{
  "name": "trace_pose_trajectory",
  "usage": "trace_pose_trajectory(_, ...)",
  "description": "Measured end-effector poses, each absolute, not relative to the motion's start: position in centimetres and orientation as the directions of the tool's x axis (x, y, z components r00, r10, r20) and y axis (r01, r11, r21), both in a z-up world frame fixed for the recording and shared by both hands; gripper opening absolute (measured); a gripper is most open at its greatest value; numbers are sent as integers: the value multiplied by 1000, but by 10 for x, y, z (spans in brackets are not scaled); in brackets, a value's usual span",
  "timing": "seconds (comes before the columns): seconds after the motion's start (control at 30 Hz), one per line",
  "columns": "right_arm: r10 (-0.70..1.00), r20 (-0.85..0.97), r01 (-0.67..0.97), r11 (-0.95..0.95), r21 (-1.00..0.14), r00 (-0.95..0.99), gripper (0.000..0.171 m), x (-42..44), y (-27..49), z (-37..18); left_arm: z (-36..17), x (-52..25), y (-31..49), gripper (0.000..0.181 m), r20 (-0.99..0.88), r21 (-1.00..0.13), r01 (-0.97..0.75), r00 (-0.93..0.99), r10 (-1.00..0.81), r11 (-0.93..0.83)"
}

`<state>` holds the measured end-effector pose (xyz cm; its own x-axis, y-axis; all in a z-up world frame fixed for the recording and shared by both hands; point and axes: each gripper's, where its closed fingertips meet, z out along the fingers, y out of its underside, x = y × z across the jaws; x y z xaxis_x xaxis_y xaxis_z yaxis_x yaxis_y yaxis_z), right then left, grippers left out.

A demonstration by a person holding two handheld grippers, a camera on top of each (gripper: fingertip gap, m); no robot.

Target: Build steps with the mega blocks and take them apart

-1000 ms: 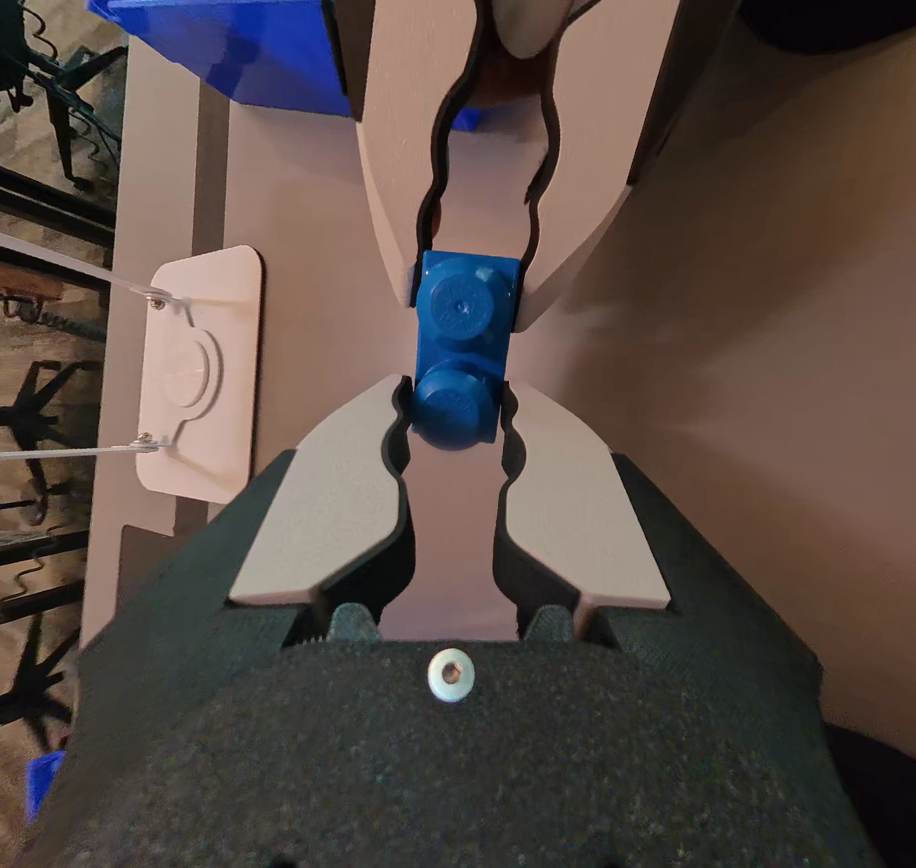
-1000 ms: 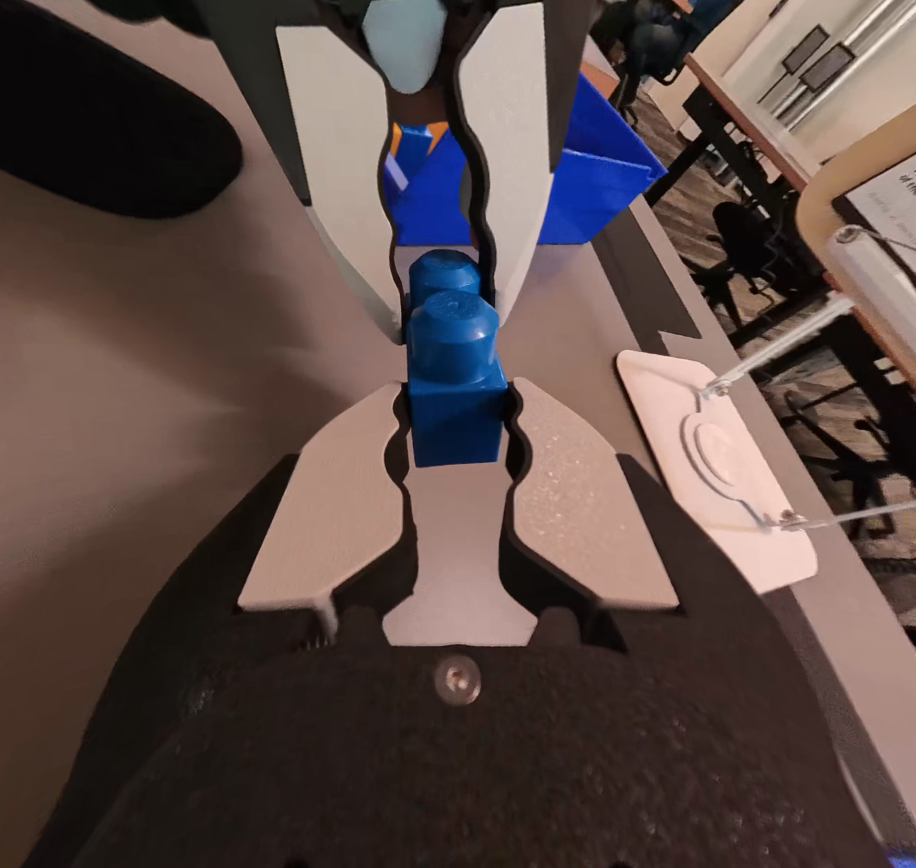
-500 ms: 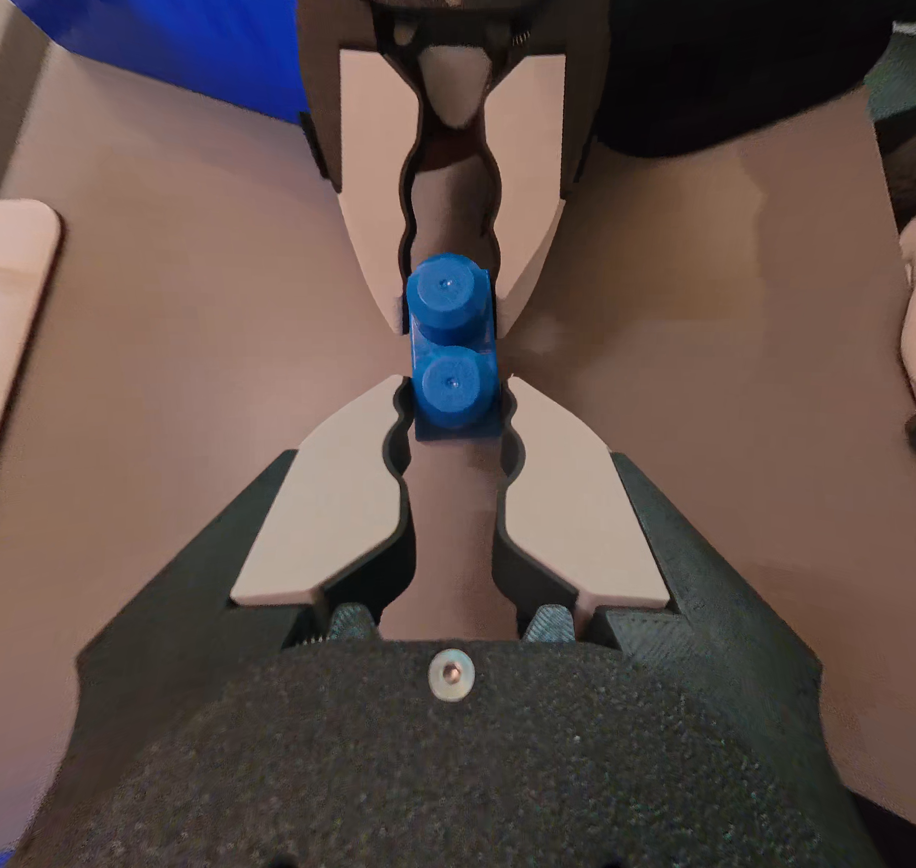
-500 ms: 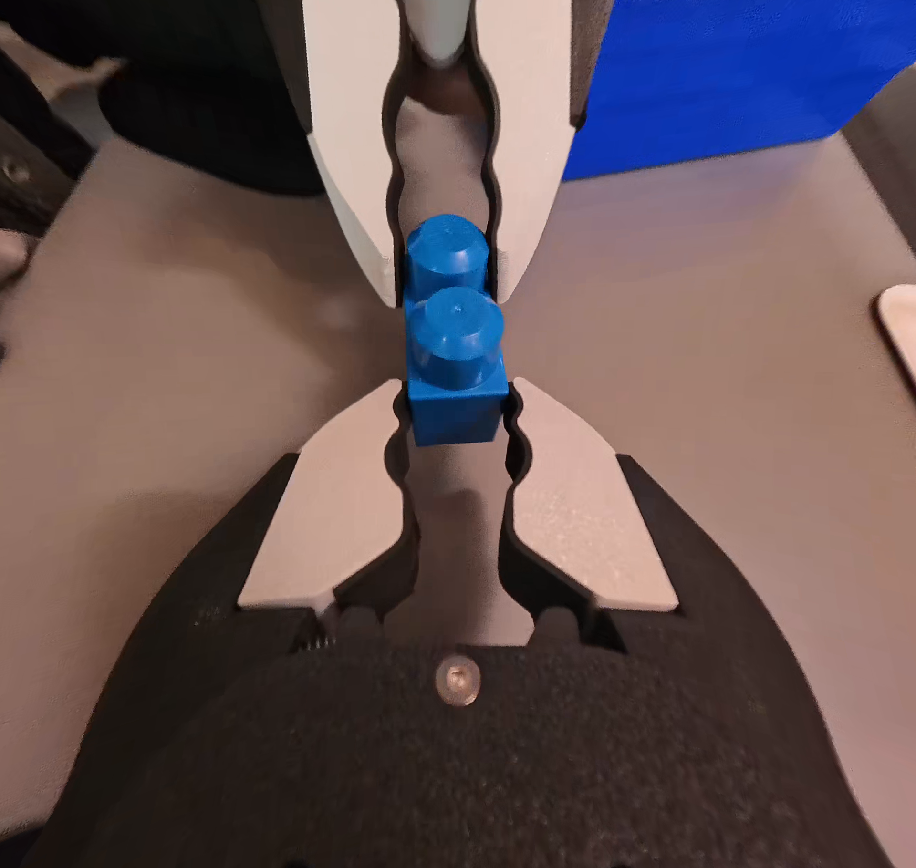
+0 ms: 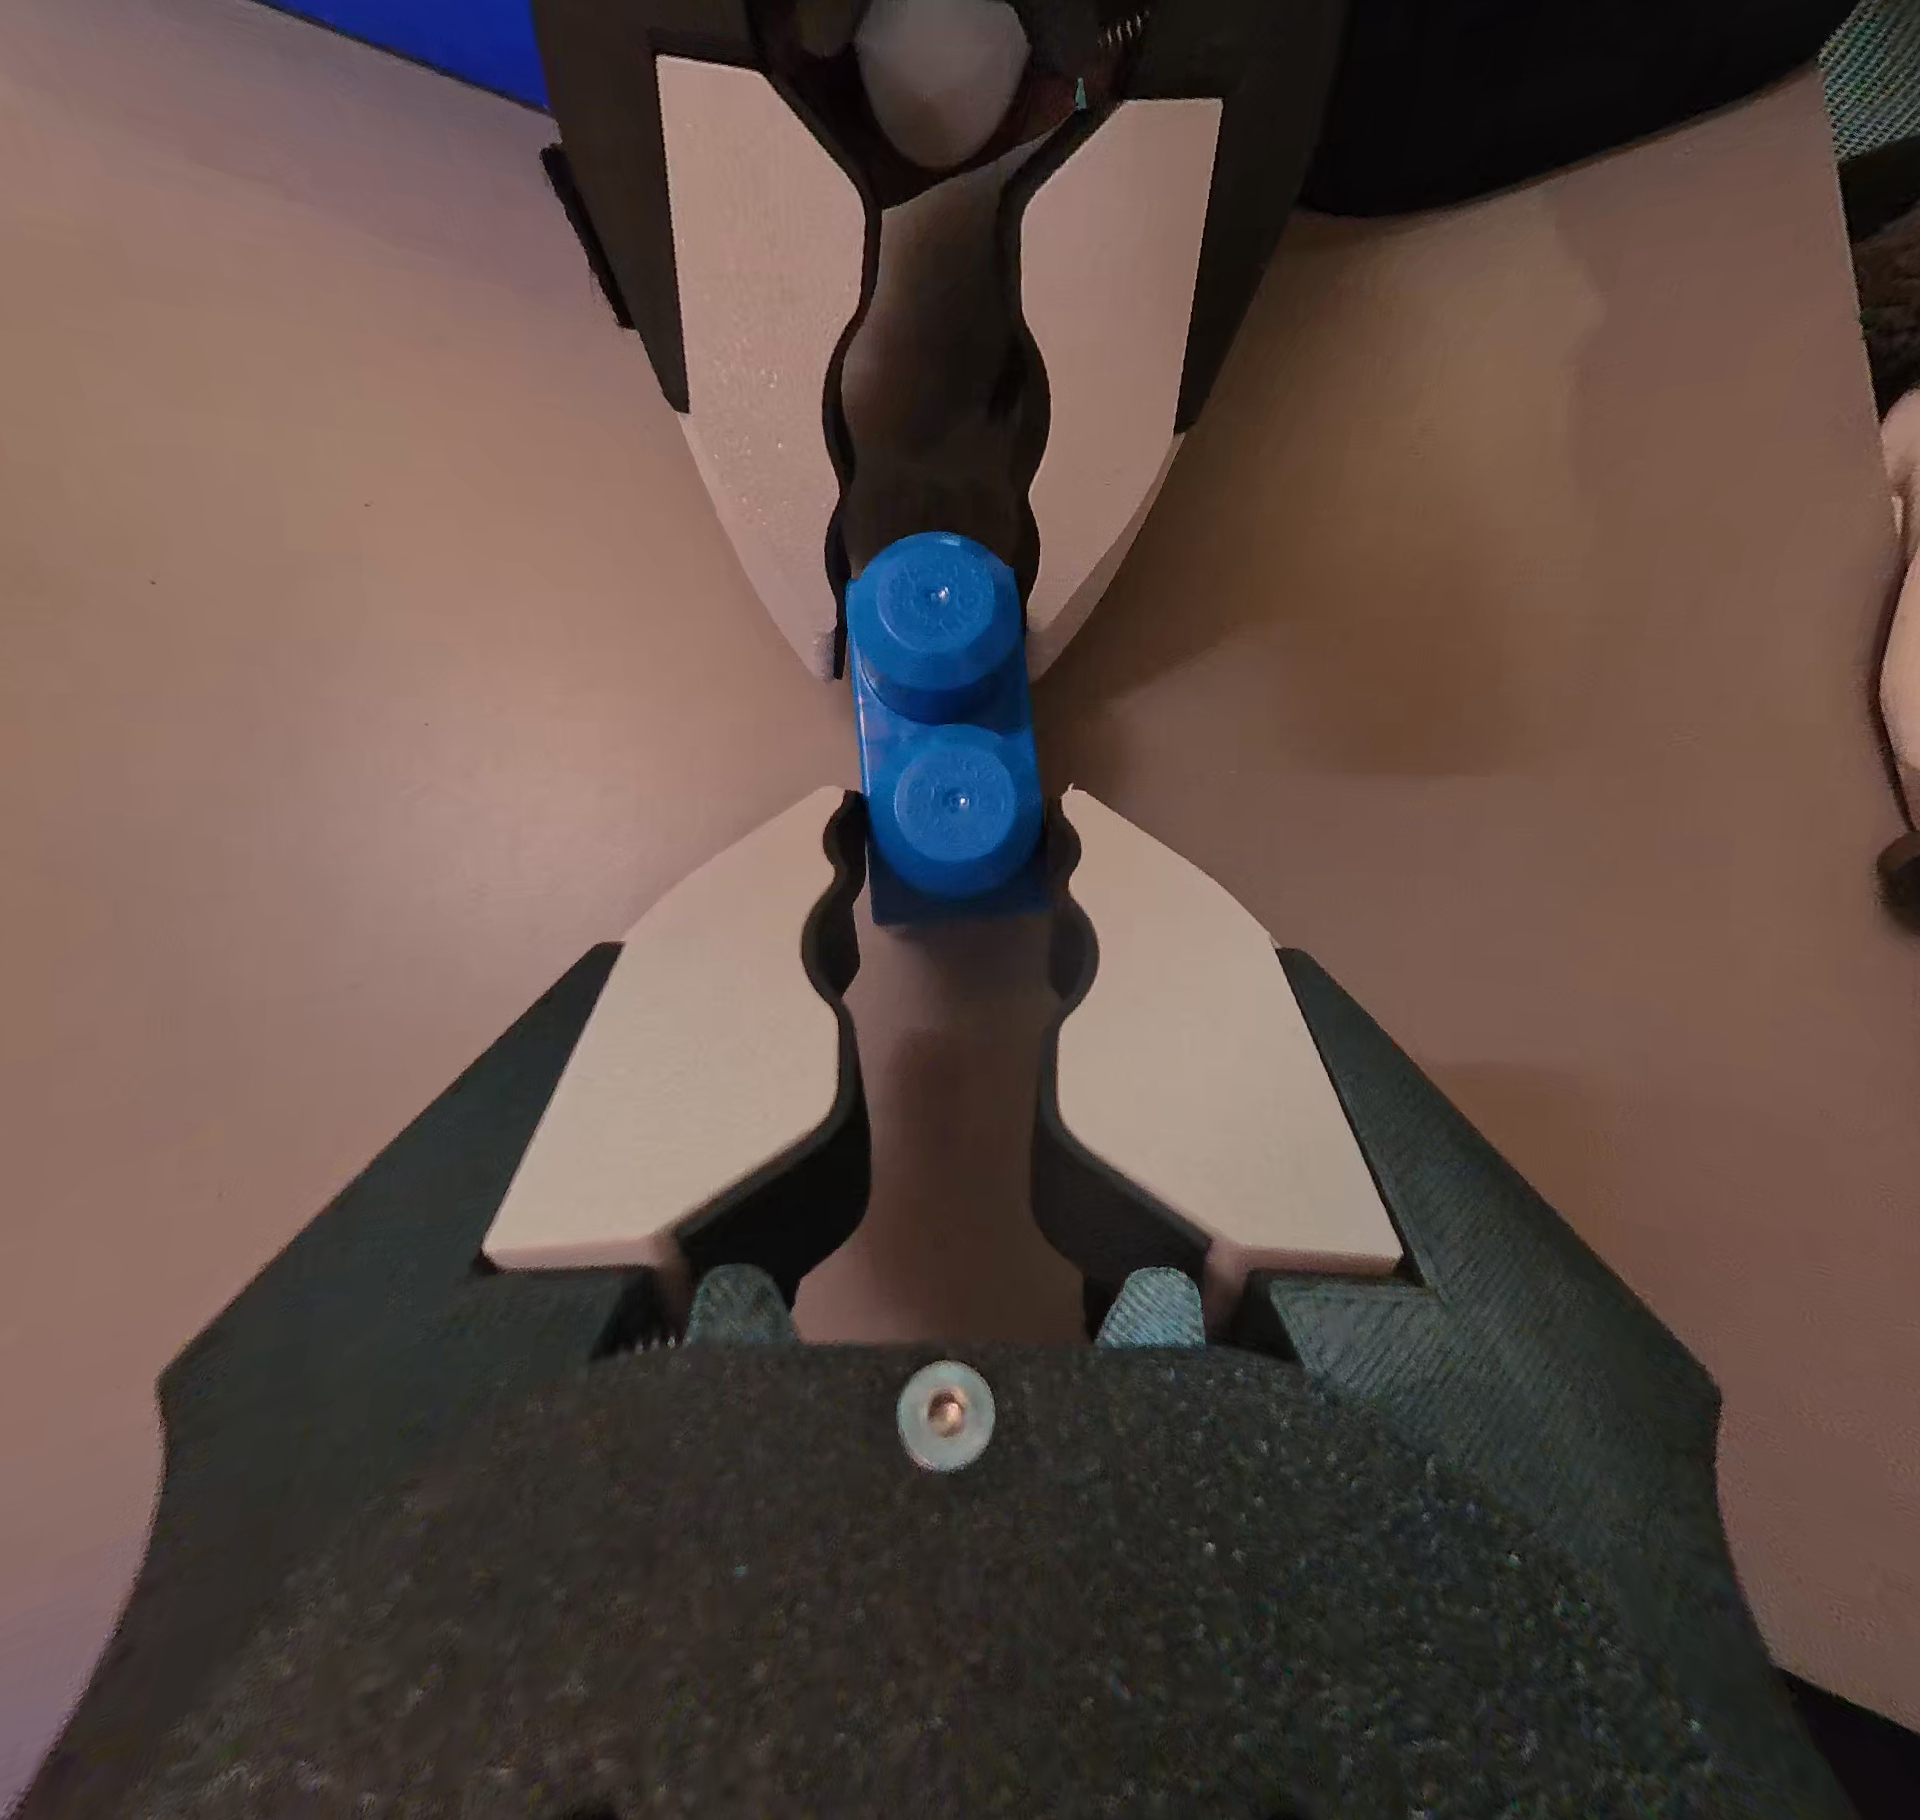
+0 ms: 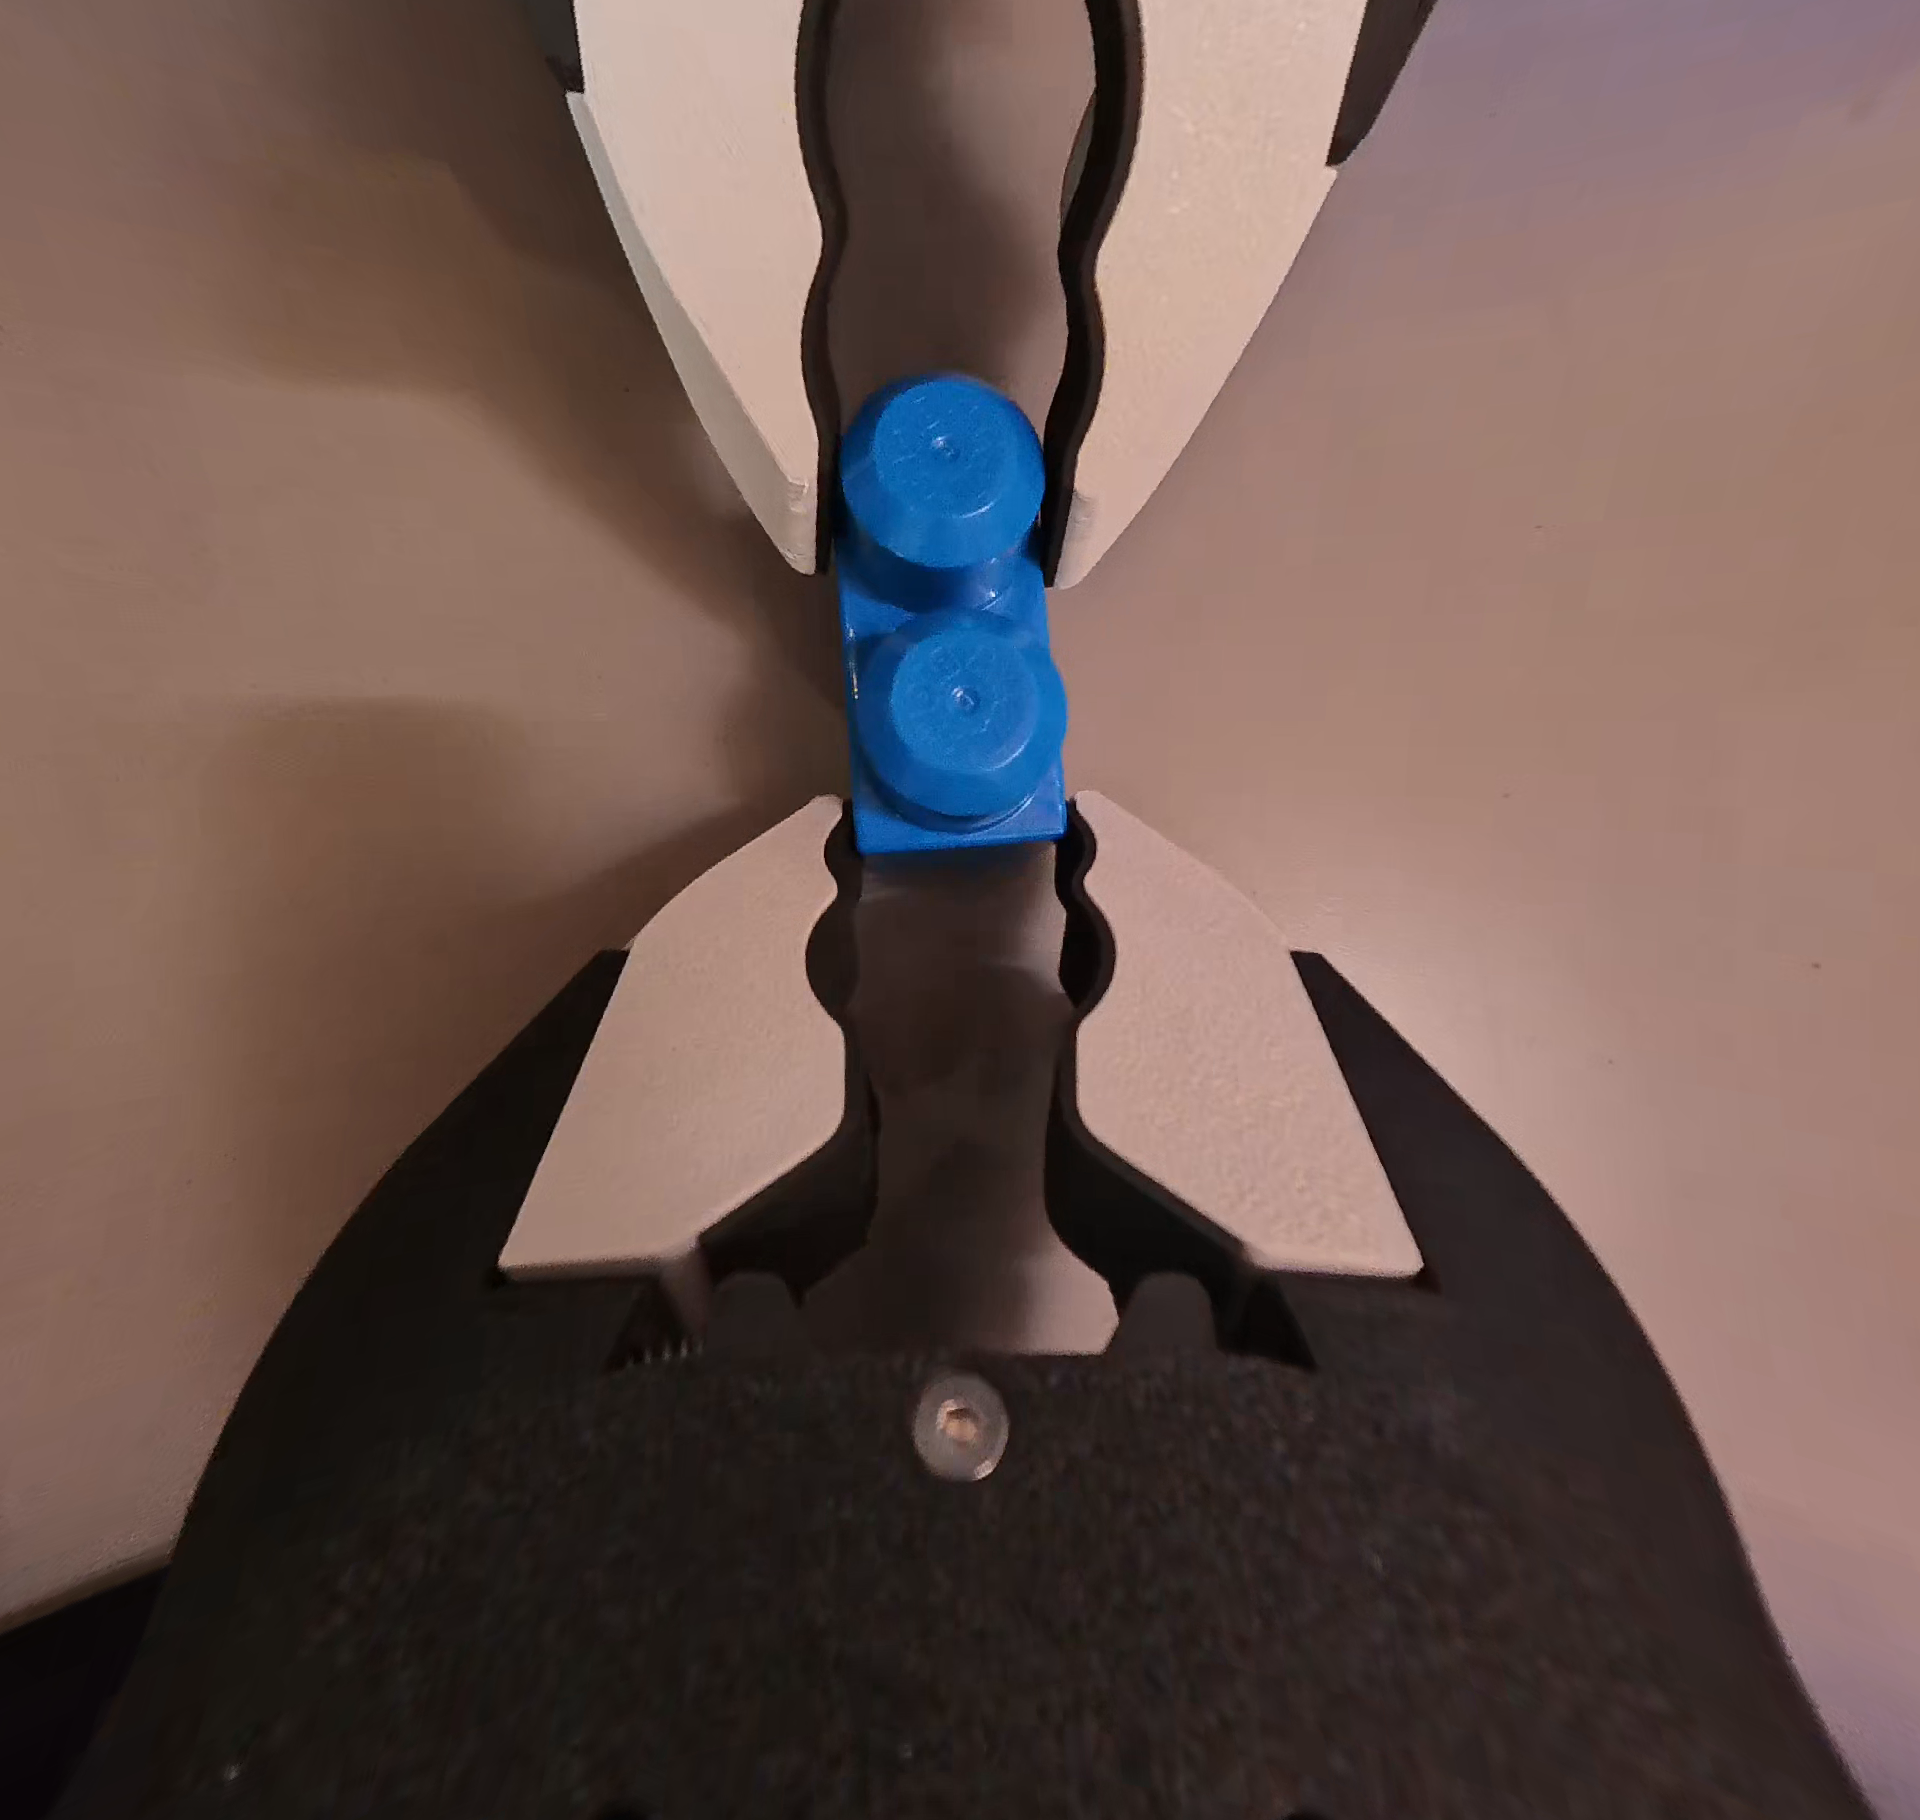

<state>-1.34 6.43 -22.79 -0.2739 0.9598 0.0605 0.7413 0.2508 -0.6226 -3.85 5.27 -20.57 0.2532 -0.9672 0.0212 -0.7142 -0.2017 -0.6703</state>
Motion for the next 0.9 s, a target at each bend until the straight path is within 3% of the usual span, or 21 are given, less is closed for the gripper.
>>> trace_pose_trajectory(0.13, 960, 58, 746, 251, -617, -275, 36, -12, 64, -228, -205, -38, 52, 33, 14, -676, -712, 246, -969, -190)
trace_pose_trajectory(0.27, 960, 57, 738, 247, -627, -273, 42, -11, 66, -224, -196, -43, 54, 46, 1, -691, -699, 255, -967, -185)
trace_pose_trajectory(0.37, 961, 36, 715, 228, -661, -274, 53, -11, 64, -216, -173, -50, 58, 48, -30, -733, -658, 285, -958, -173)
trace_pose_trajectory(0.63, 978, 51, 638, 172, -751, -204, 58, -14, 78, -191, -86, -128, 88, 46, -160, -828, -531, 531, -832, -179)
trace_pose_trajectory(0.77, 985, 67, 607, 152, -780, -162, 57, -9, 86, -181, -71, -190, 100, 45, -208, -784, -566, 624, -753, -253)
trace_pose_trajectory(0.9, 987, 82, 593, 150, -791, -140, 56, -7, 90, -177, -87, -244, 100, 44, -221, -648, -662, 637, -739, -377)
